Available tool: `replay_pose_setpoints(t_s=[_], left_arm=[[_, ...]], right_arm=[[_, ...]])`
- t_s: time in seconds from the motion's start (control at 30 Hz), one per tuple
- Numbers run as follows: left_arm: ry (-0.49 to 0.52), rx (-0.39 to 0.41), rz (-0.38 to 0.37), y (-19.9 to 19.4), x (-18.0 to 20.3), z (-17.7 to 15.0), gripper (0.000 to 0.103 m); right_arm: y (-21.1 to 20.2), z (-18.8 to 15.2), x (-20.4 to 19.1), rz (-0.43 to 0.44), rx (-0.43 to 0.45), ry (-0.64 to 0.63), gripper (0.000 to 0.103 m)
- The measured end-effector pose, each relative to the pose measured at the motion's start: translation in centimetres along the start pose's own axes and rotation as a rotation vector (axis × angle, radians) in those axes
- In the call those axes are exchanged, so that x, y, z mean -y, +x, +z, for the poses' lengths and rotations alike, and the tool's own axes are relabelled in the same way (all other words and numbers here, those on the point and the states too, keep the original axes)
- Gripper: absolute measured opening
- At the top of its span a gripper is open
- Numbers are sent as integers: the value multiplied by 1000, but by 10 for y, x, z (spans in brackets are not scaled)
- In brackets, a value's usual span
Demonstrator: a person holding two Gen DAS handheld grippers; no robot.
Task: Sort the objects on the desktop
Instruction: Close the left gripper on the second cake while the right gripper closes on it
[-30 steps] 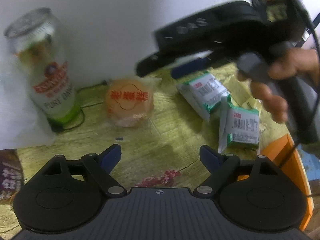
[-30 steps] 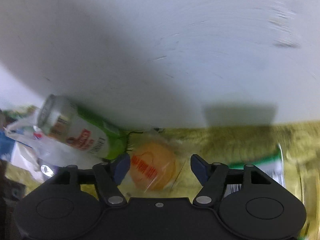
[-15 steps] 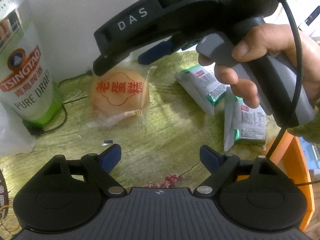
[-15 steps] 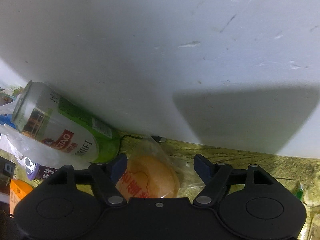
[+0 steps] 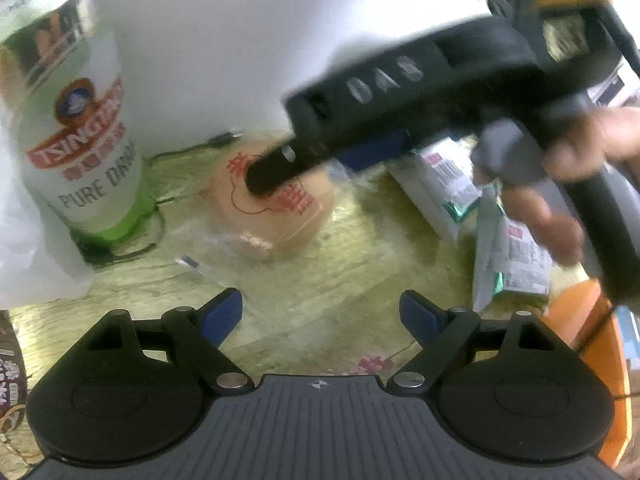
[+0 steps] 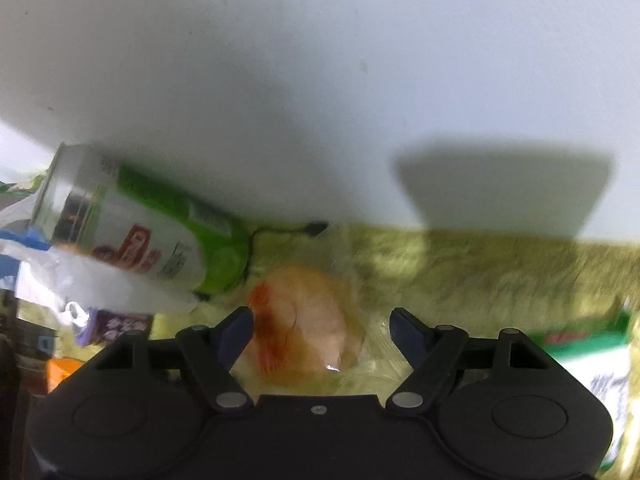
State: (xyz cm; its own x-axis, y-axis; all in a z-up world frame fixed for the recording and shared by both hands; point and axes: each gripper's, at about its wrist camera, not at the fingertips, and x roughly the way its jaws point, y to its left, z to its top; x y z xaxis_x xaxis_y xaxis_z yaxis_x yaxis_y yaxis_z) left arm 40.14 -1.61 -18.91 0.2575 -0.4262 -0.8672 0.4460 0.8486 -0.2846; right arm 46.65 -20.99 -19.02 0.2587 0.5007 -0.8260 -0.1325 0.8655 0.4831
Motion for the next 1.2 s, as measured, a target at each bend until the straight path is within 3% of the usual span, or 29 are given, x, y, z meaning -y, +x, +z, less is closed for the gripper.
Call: replay_pose_setpoints(t_s=[0.33,0.57,0.93,1.2], left_arm=[[-7,19,26,-9,-9,-1,87],[-24,36,38,-9,-16,7,87],[-37,42,36,-3,-19,12,88],[-14,21,21,-5,-13,7,89]], right_arm=[[-14,-19,13,46,-9,90,74],[-14,1,15,66,38,143,74],[-10,-6,13,47,38,145,59],[-15,-14,15,45,25,144,59]])
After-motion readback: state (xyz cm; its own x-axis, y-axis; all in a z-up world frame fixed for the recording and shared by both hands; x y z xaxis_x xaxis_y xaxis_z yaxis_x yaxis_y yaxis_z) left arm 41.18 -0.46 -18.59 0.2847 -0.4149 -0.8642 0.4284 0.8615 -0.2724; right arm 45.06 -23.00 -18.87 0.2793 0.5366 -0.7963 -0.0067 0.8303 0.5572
